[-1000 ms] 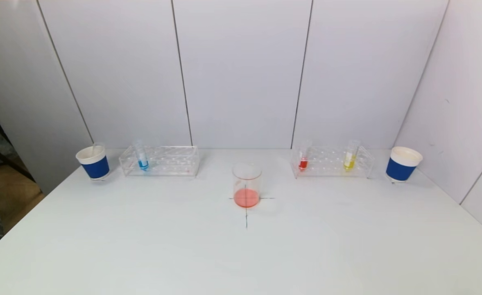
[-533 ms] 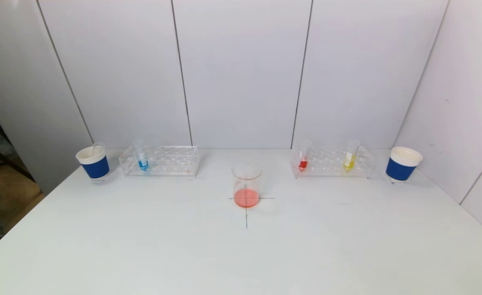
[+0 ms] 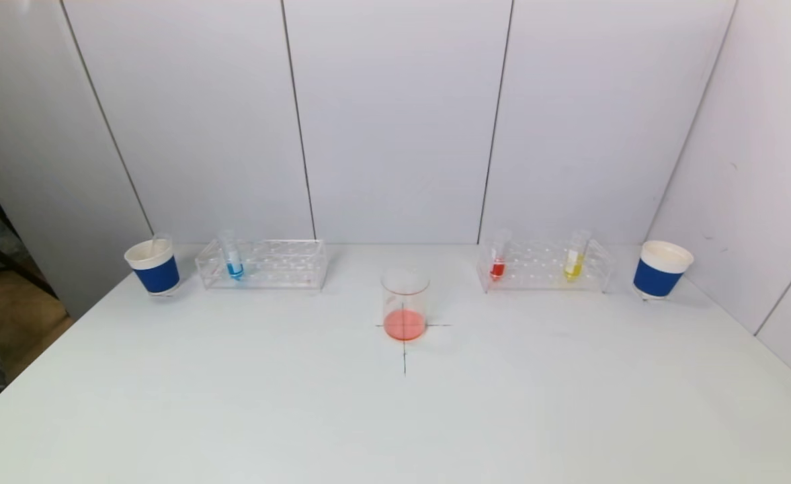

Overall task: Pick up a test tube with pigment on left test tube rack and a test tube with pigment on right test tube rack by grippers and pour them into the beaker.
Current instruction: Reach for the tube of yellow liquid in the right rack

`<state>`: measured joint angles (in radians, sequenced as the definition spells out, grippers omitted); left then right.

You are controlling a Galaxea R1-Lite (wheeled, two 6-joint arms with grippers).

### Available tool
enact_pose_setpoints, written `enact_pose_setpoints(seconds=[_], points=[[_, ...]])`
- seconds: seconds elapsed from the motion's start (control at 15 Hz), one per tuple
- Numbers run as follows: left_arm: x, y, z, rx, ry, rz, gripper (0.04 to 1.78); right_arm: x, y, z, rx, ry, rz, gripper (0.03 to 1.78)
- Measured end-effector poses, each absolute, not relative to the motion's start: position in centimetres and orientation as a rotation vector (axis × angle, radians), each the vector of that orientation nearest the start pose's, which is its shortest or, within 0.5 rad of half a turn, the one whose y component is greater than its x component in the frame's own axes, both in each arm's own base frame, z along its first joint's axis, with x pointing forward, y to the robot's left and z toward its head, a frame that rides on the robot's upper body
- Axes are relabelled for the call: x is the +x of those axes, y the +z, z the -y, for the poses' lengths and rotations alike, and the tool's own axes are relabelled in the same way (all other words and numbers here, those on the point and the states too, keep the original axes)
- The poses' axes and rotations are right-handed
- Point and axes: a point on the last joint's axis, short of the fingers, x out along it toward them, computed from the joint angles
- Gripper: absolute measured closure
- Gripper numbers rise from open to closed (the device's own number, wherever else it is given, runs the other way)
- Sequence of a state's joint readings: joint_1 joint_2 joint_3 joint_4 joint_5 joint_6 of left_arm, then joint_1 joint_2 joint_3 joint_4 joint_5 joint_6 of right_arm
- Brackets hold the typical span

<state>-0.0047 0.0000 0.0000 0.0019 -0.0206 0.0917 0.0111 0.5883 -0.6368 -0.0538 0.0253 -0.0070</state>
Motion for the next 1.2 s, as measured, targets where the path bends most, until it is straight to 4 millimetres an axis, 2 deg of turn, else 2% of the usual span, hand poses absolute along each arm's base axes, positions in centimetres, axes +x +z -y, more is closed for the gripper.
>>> enact_pose_setpoints(seconds=[0.2, 0.4, 0.6, 0.8, 1.0, 1.2], points=[[-2.3, 7.5, 0.0, 0.092, -0.025, -0.001, 0.06, 8.8, 28.5, -0.1, -0.009, 0.032, 0.049, 0.04], [-2.3, 7.5, 0.0, 0.092, -0.025, -0.001, 0.06, 15.9, 27.9, -0.1, -0.006, 0.026, -0.016, 0.04], [-2.3, 7.5, 0.0, 0.092, -0.025, -0.001, 0.06, 22.0, 25.4, 0.0, -0.001, 0.015, -0.066, 0.04], [-2.3, 7.5, 0.0, 0.091, -0.025, -0.001, 0.06, 27.3, 22.1, 0.4, 0.002, -0.002, -0.081, 0.04], [-2.3, 7.5, 0.0, 0.092, -0.025, -0.002, 0.06, 31.4, 18.7, 0.8, 0.003, -0.014, -0.062, 0.04], [-2.3, 7.5, 0.0, 0.092, -0.025, -0.002, 0.06, 34.1, 15.7, 1.0, 0.003, -0.015, -0.054, 0.04]])
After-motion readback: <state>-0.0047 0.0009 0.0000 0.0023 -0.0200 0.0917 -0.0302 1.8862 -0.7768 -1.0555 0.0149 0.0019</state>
